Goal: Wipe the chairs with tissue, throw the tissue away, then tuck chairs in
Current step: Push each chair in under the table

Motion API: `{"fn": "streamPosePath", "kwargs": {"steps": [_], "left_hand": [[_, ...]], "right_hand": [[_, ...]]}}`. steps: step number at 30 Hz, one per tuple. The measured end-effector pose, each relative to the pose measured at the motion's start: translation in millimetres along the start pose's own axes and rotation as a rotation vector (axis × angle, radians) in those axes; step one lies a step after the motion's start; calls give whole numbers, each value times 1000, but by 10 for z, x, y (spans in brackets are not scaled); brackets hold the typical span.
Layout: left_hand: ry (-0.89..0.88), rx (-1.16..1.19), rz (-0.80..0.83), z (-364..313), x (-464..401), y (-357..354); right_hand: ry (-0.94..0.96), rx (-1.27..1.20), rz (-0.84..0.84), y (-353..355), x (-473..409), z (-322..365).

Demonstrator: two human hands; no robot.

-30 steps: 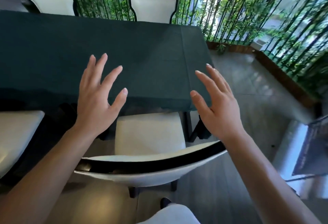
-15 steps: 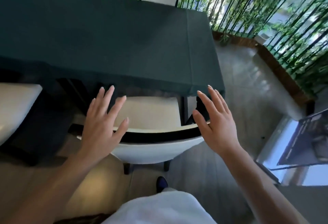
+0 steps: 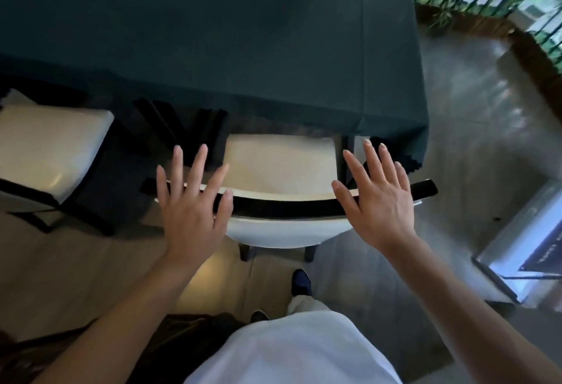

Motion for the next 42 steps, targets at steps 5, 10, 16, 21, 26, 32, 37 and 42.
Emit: {"fn": "streamPosePath", "kwargs": {"steps": [5, 10, 16, 21, 26, 32, 37, 42], "left_hand": [[-21, 17, -6, 23, -13, -4], [-32, 9, -77, 36, -72, -25], [-57, 28, -159, 76, -103, -53], [-71, 23, -212, 266, -268, -84], [-88, 5, -176, 625, -479, -156], [5, 21, -164, 706, -537, -184], [78, -3, -159, 600, -516, -237], [38, -5, -188, -122, -748, -424]], "right_hand": [[-96, 29, -8, -24, 107, 65], [-61, 4, -76, -18, 73, 79], [-46, 23, -27, -59, 13, 83], [-7, 35, -26, -86, -25, 266], [73, 14, -11, -150, -106, 590], [95, 41, -91, -190, -201, 633], [112, 20, -288, -159, -328, 481], [9, 47, -254, -25, -813, -282]]}}
Point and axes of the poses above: each hand's wrist, its own x-axis away from the middle knuckle, its own y-axis out of the back of the hand, z = x × y, the point moved 7 cm from there along -x, towards the middle knuckle, and after that the axes turned 5 degrees about -z, right-handed, at the moved point
